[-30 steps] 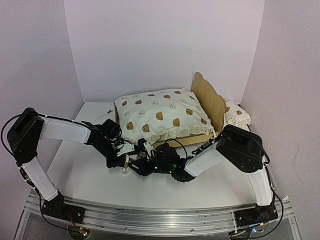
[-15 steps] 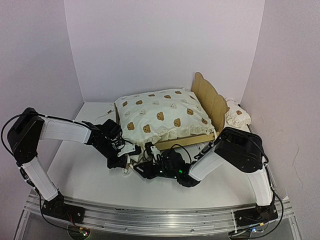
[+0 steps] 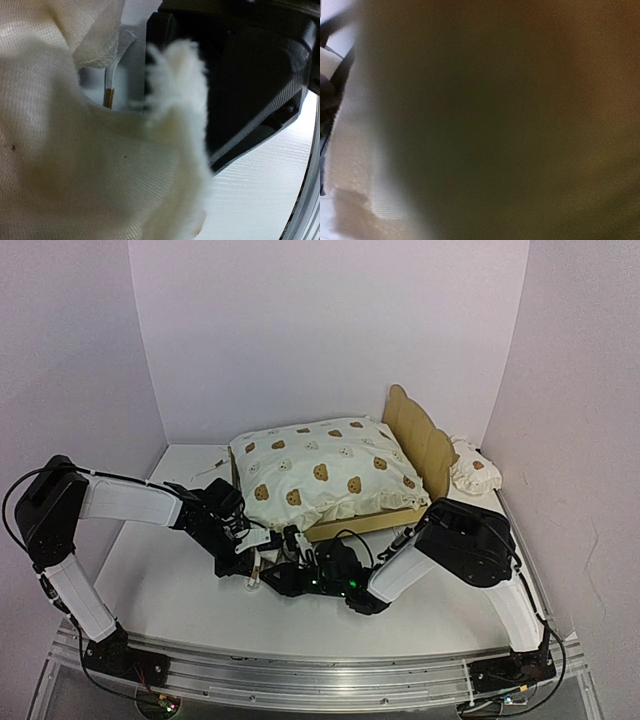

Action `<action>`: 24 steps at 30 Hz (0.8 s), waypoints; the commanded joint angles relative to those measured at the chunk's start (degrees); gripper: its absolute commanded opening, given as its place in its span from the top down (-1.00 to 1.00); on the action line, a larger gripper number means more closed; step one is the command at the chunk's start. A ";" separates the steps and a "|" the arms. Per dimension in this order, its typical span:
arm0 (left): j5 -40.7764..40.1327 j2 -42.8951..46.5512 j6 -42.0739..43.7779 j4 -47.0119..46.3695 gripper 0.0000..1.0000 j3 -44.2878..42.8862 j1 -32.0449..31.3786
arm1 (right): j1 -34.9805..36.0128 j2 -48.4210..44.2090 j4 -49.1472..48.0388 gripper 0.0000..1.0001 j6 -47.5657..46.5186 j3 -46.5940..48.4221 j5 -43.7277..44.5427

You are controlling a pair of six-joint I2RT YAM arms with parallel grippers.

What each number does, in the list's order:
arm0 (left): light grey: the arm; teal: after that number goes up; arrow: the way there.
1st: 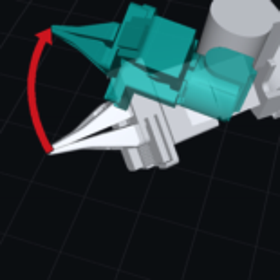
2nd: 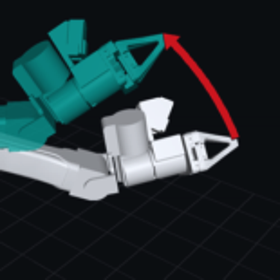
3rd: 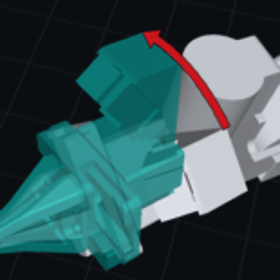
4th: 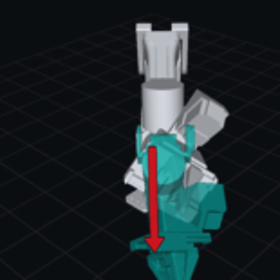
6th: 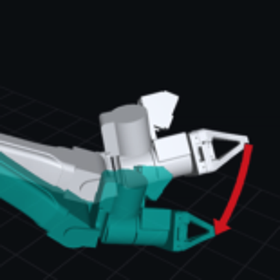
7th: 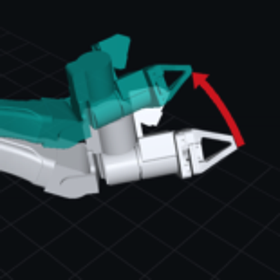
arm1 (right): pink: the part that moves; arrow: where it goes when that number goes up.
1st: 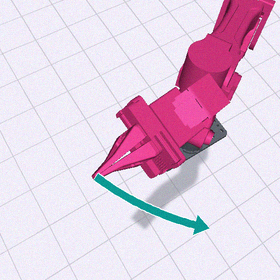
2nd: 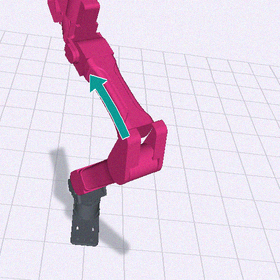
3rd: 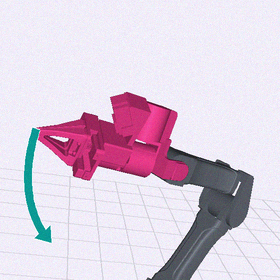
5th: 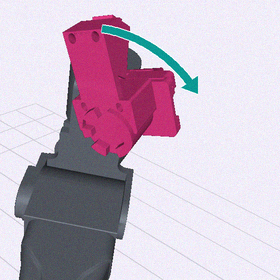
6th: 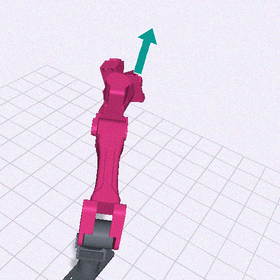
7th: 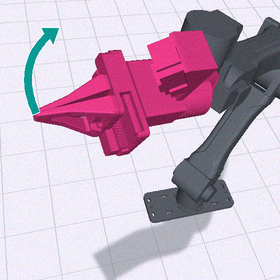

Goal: Set up the pet bed

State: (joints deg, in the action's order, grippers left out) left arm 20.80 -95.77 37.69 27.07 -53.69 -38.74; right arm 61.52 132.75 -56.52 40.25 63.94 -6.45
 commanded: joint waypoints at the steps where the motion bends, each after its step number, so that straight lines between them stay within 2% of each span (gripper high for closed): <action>1: 0.76 -0.54 1.74 -1.58 1.00 -3.17 -0.72 | 0.14 1.02 -1.78 0.39 3.61 1.79 -3.75; 5: 0.63 -0.61 2.02 -1.60 1.00 -3.03 -0.72 | 0.23 0.96 -1.88 0.31 3.72 2.14 -5.35; 8: 0.56 -0.63 2.06 -1.63 1.00 -3.08 -0.71 | 0.43 0.76 -2.05 0.33 3.44 1.85 -4.70; 14: 0.24 -0.48 2.23 -1.40 1.00 -3.07 -0.72 | 0.44 -0.54 -2.26 0.94 1.71 0.11 -1.26; 15: 0.04 -0.39 2.27 -1.22 1.00 -3.07 -0.72 | 0.44 -0.96 -2.22 1.00 1.59 -0.40 -0.89; 17: -0.85 -0.04 2.53 -0.37 1.00 -3.14 -0.67 | 0.43 -2.18 -2.13 1.00 1.34 -2.20 -0.16; 19: -2.07 0.91 3.47 1.15 0.92 -3.08 -0.53 | 0.45 -4.22 -1.82 1.00 0.58 -4.32 0.56; 24: -2.69 6.90 8.88 5.97 0.53 -2.10 0.89 | 0.45 -10.51 3.05 1.00 -2.35 -8.83 -0.69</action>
State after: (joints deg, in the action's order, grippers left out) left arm 19.37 -94.98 41.03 28.66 -54.02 -39.22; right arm 61.95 129.18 -56.78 41.03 57.93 -7.30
